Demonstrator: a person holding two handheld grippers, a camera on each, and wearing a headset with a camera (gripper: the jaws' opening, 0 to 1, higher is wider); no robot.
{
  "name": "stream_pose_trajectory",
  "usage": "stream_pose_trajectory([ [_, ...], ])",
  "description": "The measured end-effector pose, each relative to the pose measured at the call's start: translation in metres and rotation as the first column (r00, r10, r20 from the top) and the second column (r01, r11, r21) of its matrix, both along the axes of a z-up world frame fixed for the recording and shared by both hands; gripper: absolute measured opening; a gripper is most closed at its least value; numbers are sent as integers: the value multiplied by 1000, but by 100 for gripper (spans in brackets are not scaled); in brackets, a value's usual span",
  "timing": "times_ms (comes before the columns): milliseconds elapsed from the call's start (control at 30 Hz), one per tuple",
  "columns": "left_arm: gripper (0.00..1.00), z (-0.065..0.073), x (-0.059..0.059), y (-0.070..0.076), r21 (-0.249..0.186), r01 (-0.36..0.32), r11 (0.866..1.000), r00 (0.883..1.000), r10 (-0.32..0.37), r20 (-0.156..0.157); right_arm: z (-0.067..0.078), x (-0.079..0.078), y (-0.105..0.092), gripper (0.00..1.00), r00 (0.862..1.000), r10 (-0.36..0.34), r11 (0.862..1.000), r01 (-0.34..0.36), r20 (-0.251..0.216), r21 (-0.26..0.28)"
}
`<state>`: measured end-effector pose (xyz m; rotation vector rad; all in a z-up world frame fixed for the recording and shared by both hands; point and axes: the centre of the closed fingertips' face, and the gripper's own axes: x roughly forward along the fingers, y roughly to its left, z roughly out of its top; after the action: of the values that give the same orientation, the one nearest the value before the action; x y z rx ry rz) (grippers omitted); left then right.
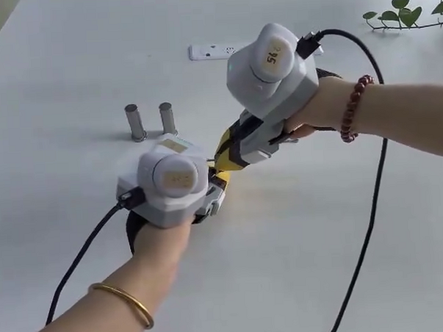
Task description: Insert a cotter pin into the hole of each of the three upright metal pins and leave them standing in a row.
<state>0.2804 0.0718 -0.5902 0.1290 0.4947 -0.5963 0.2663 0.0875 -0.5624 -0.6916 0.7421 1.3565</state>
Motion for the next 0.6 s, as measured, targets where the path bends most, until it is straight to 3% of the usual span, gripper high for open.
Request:
stream_pose_trajectory([
  [233,7,4,3,17,0,-3,1000,1000,3,5,5,4,15,4,1000,2,1000,-1,-9,25],
  [600,7,6,11,57,18,-21,1000,1000,21,8,10,8,53,4,999,40,998,-40,3,50],
])
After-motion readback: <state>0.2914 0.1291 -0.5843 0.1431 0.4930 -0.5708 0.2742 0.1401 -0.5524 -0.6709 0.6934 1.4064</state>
